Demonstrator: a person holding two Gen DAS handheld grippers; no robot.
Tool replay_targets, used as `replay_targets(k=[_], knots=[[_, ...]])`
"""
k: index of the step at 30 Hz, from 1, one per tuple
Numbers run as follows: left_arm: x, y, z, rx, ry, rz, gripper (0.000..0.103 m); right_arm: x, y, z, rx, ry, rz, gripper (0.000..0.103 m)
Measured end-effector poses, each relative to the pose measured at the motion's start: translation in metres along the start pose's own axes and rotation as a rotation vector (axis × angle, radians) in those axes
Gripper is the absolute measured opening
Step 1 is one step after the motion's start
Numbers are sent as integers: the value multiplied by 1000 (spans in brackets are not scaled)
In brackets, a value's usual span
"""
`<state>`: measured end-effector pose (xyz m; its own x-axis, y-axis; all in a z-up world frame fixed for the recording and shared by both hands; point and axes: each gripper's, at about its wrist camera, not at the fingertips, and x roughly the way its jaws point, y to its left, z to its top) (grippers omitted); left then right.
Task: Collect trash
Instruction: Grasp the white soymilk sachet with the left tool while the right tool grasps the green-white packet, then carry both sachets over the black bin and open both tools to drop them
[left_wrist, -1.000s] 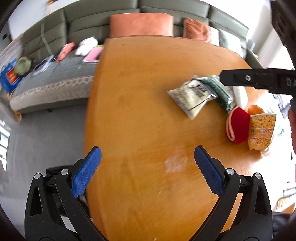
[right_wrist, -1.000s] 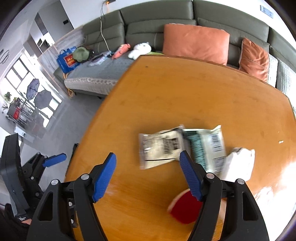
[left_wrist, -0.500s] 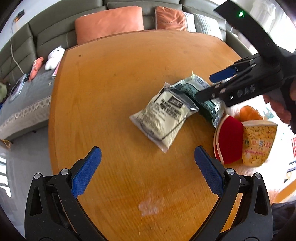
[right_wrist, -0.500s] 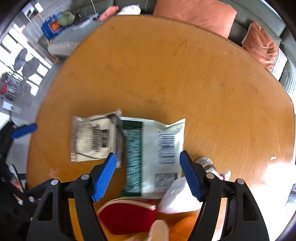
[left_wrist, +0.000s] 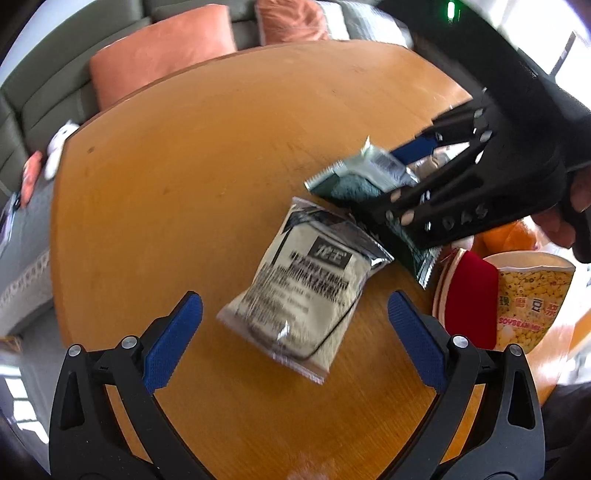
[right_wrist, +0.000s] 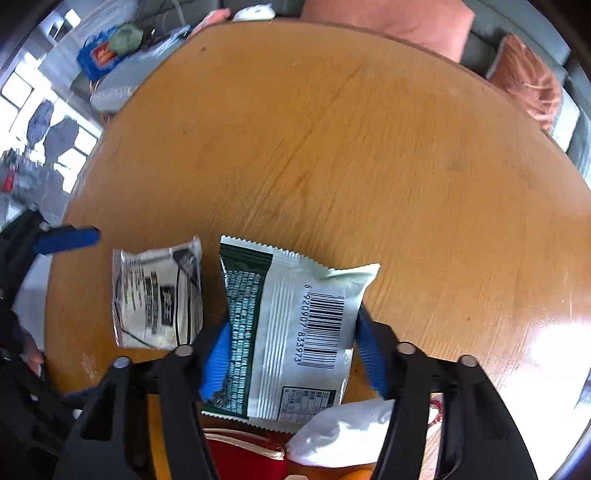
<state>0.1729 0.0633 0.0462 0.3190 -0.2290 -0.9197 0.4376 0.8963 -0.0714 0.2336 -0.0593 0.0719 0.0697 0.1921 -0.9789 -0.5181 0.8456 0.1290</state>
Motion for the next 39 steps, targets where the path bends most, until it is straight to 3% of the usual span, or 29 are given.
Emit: replay_targets(k=[8, 12, 17, 20, 23, 33, 39], knots=[[27, -7, 16, 97, 36, 46, 97, -31, -27, -4, 99, -80, 3, 57], [44, -11, 26, 73, 70, 58, 97, -43, -27, -7, 112, -104, -13, 57], [46, -7, 23, -3, 56, 90, 96, -50, -27, -4, 144, -123, 3, 57], [36, -10, 18, -29, 12, 107, 63, -53, -29, -1, 181, -129, 50, 57], [30, -5, 12, -103, -9, 57, 57, -60, -32, -3, 203, -138, 92, 57], [-2, 8, -25, -200, -51, 46, 54, -77, 14, 4, 146, -167, 101, 57], [-34, 19, -62, -257, -87, 64, 55, -82, 71, 1, 68, -171, 117, 57]])
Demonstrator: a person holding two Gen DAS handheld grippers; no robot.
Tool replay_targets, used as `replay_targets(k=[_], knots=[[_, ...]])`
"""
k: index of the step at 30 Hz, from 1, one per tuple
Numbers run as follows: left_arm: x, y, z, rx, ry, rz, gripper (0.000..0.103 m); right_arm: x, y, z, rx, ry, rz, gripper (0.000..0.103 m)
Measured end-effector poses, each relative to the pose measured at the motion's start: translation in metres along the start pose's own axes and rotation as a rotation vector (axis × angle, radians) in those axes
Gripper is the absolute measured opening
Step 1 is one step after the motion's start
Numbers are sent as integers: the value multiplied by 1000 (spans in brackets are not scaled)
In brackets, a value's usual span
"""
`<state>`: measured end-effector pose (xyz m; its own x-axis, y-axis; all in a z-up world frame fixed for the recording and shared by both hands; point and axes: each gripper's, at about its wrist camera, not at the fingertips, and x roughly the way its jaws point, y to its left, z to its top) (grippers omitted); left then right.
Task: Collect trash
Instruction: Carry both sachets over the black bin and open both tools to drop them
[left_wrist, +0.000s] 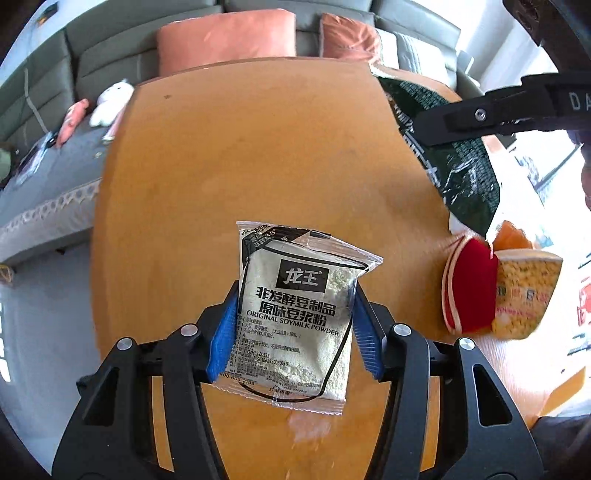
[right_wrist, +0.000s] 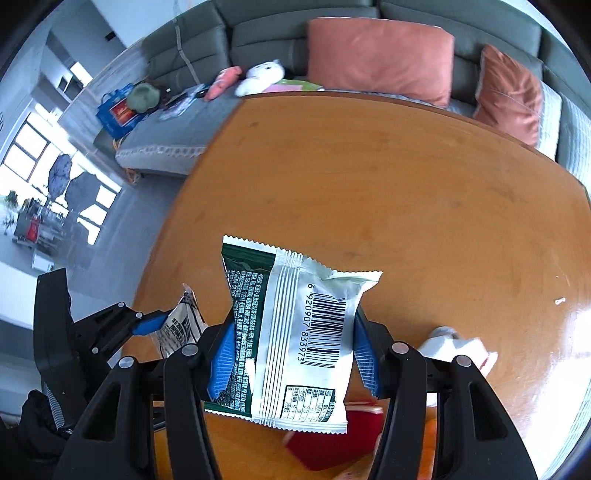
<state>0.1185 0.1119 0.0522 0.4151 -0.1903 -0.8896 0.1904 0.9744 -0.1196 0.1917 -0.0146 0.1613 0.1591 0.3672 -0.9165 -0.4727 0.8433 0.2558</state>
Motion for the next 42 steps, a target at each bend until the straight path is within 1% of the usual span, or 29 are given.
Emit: replay_targets(k=[1, 5, 12, 21, 24, 29, 31, 35, 37, 42], knots=[[-2, 7, -1, -10, -5, 4, 54, 0, 6, -2, -9, 1, 3, 57], [-25, 26, -25, -55, -27, 31, 54, 3, 43, -5, -56, 3, 28, 57], [-61, 71, -67, -160, -54, 90, 54, 13, 125, -12, -165, 14, 81, 57], [-99, 139, -134, -318, -81, 179, 55, 33, 230, -24, -300, 26, 142, 57], [-116, 166, -165, -395, -89, 207, 55, 45, 270, -28, -353, 28, 164, 57], [-140, 205, -215, -512, -78, 282, 55, 67, 340, -41, -442, 51, 210, 57], [-150, 224, -237, -566, -74, 315, 55, 74, 362, -46, -475, 57, 223, 57], [-164, 257, -271, -647, -64, 367, 55, 88, 405, -54, -537, 81, 248, 57], [-169, 273, -284, -686, -58, 384, 56, 95, 426, -59, -570, 91, 256, 57], [-174, 307, -308, -742, -43, 407, 56, 118, 475, -57, -635, 116, 262, 57]])
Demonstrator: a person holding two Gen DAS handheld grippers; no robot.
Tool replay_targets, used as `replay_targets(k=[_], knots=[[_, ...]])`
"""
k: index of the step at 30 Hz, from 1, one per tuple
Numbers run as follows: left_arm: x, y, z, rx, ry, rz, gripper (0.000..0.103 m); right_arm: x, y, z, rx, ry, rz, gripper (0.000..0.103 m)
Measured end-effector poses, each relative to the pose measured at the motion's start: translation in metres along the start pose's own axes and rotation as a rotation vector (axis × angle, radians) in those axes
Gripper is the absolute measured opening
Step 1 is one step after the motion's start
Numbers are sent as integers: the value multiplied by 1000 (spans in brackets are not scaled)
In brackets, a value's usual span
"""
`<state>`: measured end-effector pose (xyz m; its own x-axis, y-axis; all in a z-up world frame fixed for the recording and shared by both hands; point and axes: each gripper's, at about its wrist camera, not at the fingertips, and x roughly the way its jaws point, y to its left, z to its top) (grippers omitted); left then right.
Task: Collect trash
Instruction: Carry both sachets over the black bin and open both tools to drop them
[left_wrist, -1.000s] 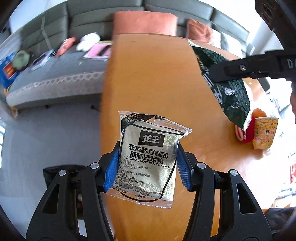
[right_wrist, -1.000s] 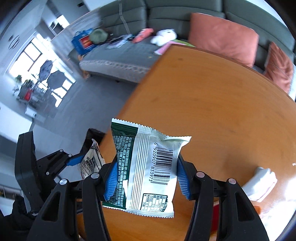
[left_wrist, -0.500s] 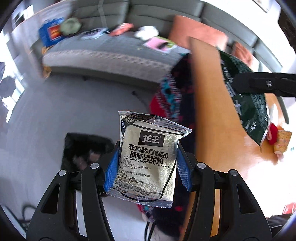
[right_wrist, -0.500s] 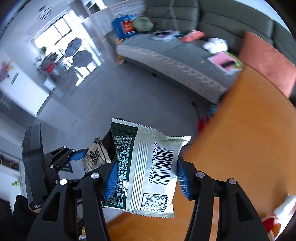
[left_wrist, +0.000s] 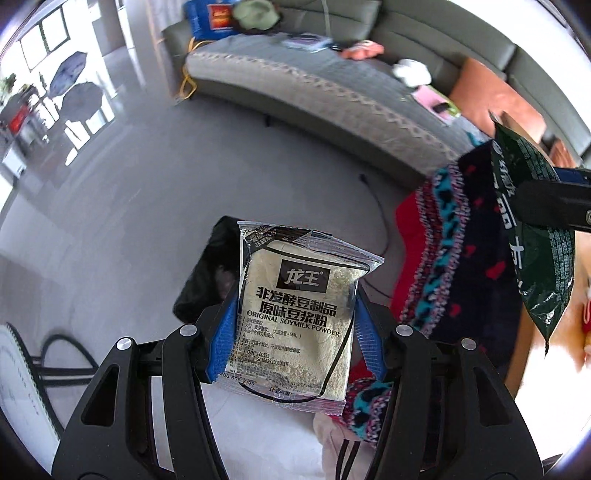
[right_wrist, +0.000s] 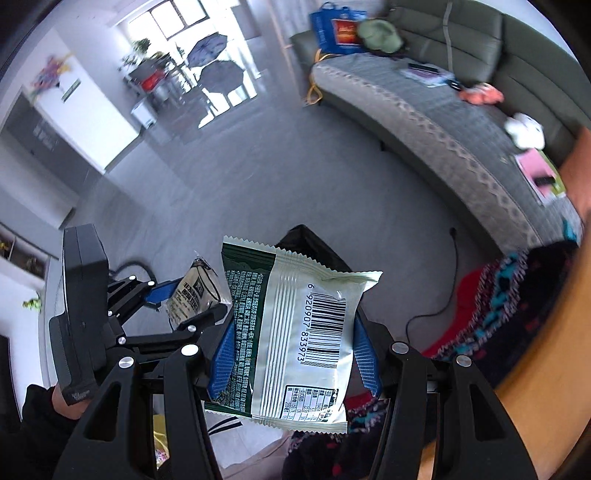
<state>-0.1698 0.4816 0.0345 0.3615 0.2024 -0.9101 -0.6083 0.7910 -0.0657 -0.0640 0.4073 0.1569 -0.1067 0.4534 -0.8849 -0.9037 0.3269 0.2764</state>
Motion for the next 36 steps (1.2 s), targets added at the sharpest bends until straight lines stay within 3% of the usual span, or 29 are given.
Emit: replay_targets(k=[4, 6, 8, 13, 22, 28, 36], knots=[[8, 27, 4, -28, 5, 28, 58, 27, 22, 31, -36, 8, 25, 60], [9, 40, 9, -42, 1, 83, 98, 38, 31, 43, -57, 0, 4, 68], [6, 51, 16, -56, -24, 128, 97, 45, 38, 51, -79, -5, -4, 70], [5, 71, 20, -102, -21, 135, 97, 53, 44, 52, -95, 11, 9, 70], [6, 66, 16, -91, -10, 131, 97, 39, 40, 39, -58, 12, 18, 70], [2, 48, 11, -70, -14, 103, 97, 16, 26, 21, -13, -14, 21, 70], [-10, -4, 6, 35, -26, 61, 97, -20, -1, -16, 70, -49, 27, 70]])
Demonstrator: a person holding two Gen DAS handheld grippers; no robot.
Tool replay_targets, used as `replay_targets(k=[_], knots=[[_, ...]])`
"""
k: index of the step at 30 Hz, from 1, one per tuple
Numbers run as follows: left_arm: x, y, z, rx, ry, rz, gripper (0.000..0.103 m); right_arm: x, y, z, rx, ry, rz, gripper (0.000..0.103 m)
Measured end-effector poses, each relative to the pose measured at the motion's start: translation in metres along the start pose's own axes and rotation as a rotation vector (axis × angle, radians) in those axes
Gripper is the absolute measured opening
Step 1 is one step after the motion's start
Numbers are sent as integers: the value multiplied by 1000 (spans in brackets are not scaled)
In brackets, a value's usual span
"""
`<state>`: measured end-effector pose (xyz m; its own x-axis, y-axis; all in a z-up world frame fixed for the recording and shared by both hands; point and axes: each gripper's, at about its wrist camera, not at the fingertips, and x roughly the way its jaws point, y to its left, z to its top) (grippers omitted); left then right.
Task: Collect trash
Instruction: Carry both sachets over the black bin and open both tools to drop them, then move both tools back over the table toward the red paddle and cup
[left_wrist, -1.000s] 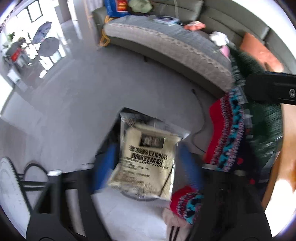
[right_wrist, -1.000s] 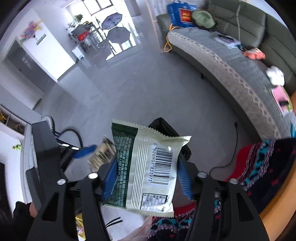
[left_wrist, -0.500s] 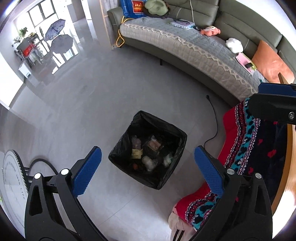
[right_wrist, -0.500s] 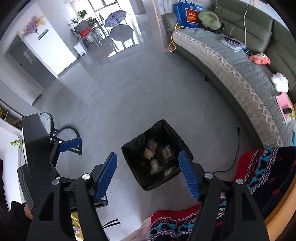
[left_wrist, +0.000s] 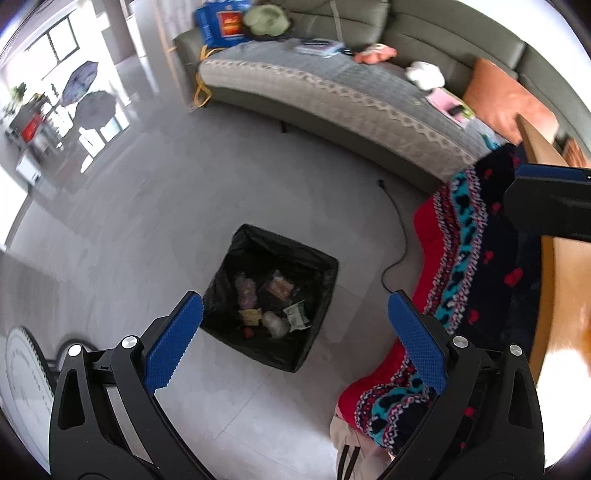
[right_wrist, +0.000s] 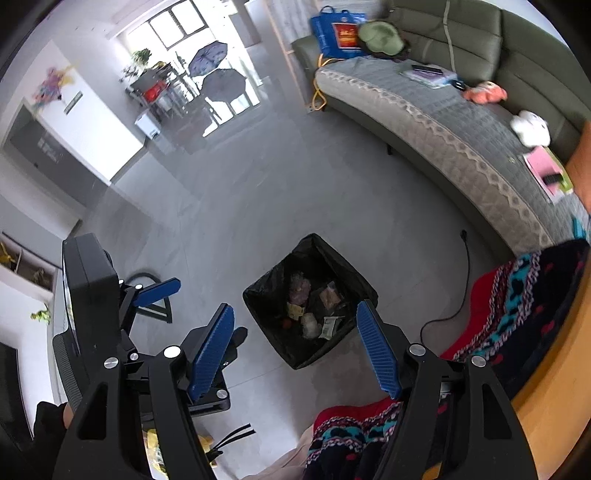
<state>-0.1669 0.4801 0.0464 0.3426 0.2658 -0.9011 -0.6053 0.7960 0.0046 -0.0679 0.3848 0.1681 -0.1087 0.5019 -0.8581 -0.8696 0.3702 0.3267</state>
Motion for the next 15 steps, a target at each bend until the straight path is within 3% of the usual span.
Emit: replay_targets(k=[7, 15], knots=[[-21, -58, 1, 82, -35, -49, 97, -45, -30, -39, 62, -49, -15, 70], [-38, -147, -7, 187, -52, -168, 97, -100, -80, -88, 179, -115, -60, 70]])
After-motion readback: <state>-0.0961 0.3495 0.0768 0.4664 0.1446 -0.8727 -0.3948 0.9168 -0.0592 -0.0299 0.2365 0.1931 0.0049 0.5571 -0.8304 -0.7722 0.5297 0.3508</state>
